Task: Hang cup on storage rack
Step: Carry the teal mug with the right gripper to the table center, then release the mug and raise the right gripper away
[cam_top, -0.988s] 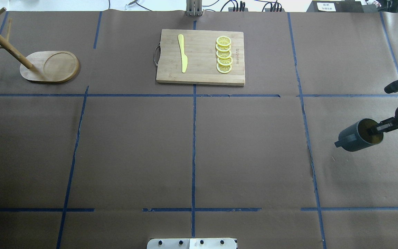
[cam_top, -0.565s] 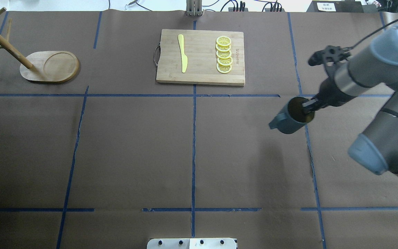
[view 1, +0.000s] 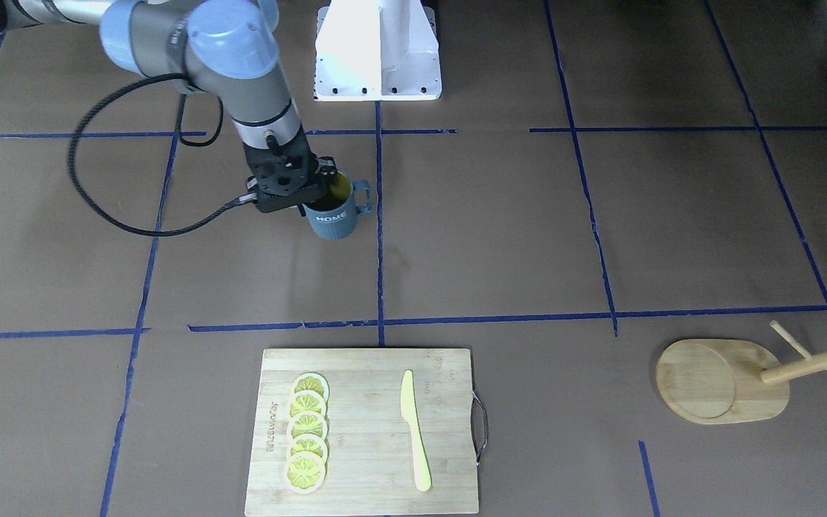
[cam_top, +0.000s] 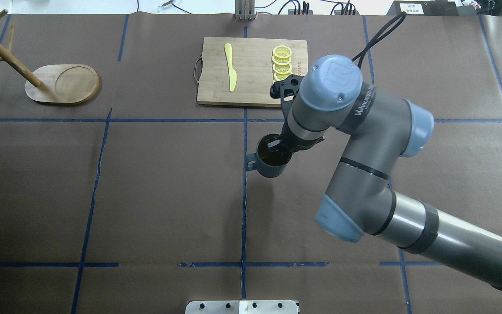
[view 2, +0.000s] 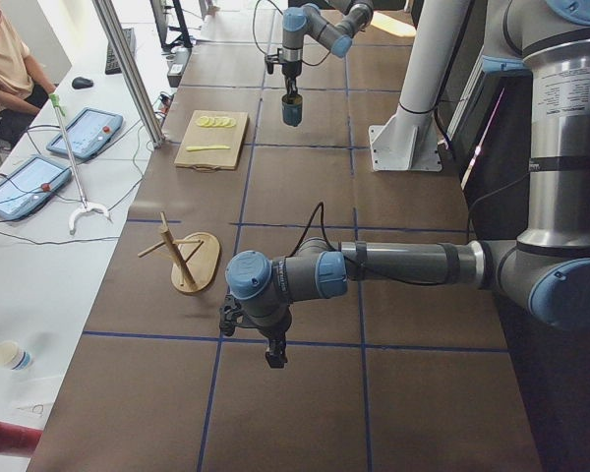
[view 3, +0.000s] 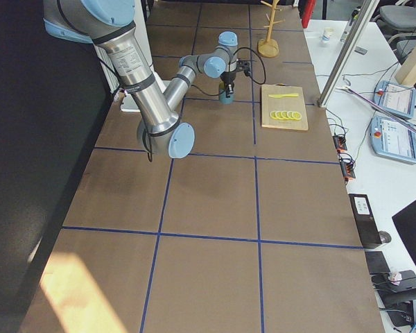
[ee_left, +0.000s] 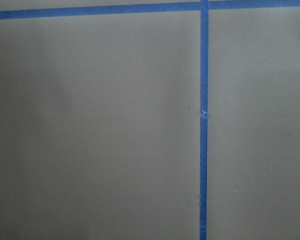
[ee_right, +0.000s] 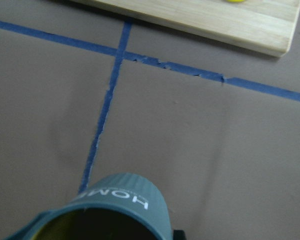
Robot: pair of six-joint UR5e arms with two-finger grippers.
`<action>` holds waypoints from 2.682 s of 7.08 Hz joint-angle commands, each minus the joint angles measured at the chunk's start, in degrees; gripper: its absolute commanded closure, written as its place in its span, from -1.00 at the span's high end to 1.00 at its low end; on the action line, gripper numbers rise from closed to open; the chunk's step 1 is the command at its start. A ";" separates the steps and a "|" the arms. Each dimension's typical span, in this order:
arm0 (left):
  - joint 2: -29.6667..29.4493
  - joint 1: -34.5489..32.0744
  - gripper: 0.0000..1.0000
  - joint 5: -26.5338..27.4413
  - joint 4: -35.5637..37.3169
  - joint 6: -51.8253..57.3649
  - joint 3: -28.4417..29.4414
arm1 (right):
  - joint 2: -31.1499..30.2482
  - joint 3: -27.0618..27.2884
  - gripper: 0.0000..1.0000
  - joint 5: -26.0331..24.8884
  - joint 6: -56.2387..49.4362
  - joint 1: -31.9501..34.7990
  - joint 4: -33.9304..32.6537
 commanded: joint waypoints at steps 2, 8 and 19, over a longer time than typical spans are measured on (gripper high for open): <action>0.00 1.42 1.00 -0.09 -0.01 0.00 0.11 | 1.61 -6.85 -0.92 -2.82 3.52 -4.71 5.74; -0.09 1.51 1.00 -0.09 -0.18 0.00 0.11 | 3.63 2.23 1.00 -2.38 10.47 -4.02 -2.81; -7.27 2.21 1.00 0.44 -15.92 -8.28 -3.68 | -38.77 8.34 1.00 22.82 -53.93 45.07 -9.38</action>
